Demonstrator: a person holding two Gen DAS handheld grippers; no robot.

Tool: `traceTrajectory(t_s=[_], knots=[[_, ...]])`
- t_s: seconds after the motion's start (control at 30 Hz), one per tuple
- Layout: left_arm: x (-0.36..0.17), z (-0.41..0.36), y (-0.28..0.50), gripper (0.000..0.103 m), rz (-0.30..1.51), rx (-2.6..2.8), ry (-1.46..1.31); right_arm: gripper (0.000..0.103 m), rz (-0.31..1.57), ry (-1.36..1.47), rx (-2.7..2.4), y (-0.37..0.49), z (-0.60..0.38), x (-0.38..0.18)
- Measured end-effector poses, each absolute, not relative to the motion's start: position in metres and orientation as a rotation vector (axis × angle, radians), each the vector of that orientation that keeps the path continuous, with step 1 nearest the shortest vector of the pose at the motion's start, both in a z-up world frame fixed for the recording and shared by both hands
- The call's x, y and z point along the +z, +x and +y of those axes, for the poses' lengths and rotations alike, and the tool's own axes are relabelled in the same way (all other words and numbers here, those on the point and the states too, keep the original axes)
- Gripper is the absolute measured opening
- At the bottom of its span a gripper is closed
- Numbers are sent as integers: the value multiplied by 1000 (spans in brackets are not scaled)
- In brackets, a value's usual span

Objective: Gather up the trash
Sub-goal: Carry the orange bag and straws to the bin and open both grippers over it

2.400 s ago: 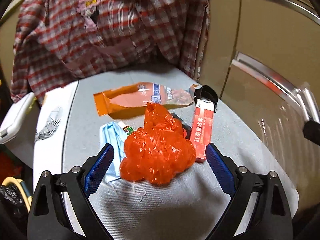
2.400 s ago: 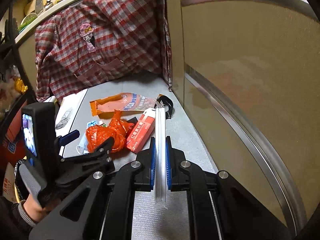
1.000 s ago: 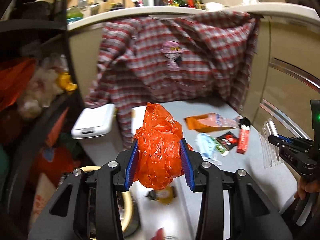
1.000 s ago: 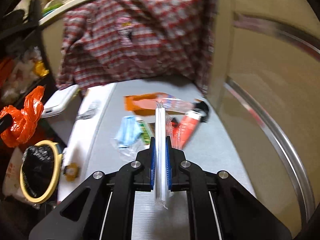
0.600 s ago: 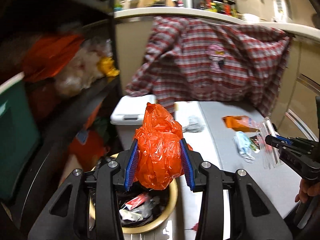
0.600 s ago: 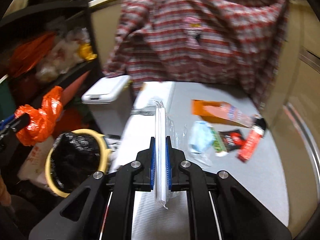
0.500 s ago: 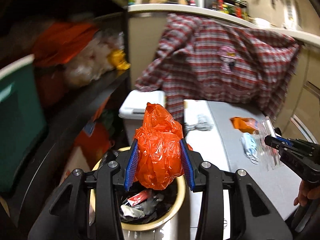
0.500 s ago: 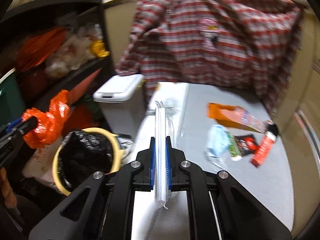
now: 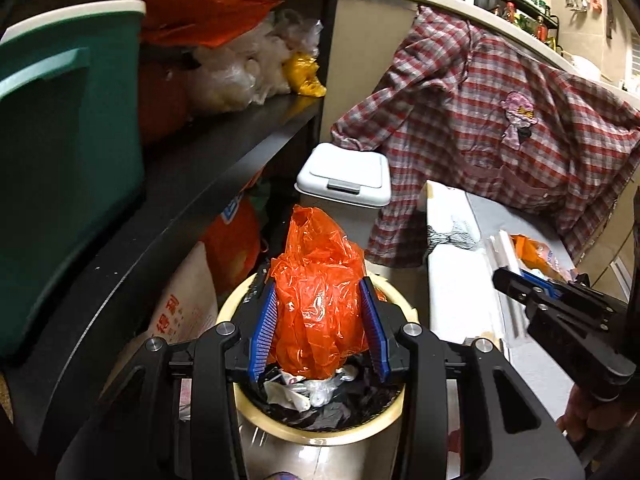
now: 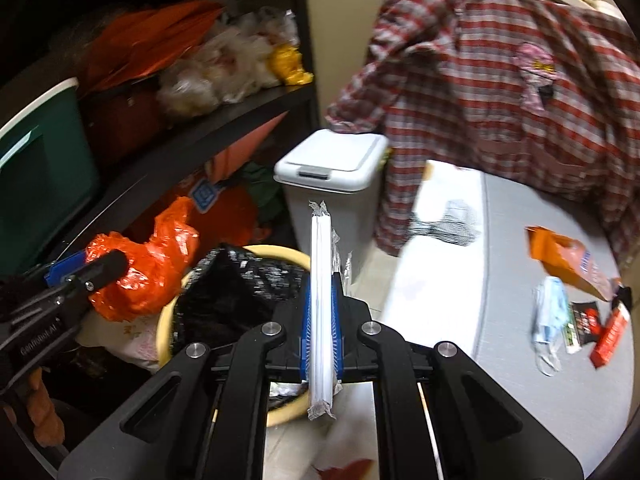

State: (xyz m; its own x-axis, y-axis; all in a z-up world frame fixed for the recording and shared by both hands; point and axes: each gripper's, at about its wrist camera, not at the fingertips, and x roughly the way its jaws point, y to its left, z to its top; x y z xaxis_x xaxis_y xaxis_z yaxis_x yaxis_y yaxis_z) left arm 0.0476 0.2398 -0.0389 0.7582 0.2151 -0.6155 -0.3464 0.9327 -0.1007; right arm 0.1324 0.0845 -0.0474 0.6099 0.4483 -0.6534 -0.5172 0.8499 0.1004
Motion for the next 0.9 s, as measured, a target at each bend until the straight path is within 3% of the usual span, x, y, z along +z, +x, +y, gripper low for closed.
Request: traceTrajectory(t_s=[0.57,0.67,0.73,0.77,0.8,0.87,0.9], knots=[[-60,264,68,42,733,346,-197,11,766,-113,639,145,130,-70],[-62,266,70,47,737,354,-203,12,772,-112,633,149,131,-73],[-61,266,69,61,726,371,-202,12,775,-115,635,150,132,-75],[-61,266,69,69,720,386,-196,14,775,-118,636,150,134,-75],[-59,265,68,85,706,411,-185,25,776,-121,633,150,135,-76],[-57,264,66,88,688,437,-156,45,766,-113,612,150,132,-75],[-57,263,67,89,690,440,-143,50,758,-107,607,149,131,-74]])
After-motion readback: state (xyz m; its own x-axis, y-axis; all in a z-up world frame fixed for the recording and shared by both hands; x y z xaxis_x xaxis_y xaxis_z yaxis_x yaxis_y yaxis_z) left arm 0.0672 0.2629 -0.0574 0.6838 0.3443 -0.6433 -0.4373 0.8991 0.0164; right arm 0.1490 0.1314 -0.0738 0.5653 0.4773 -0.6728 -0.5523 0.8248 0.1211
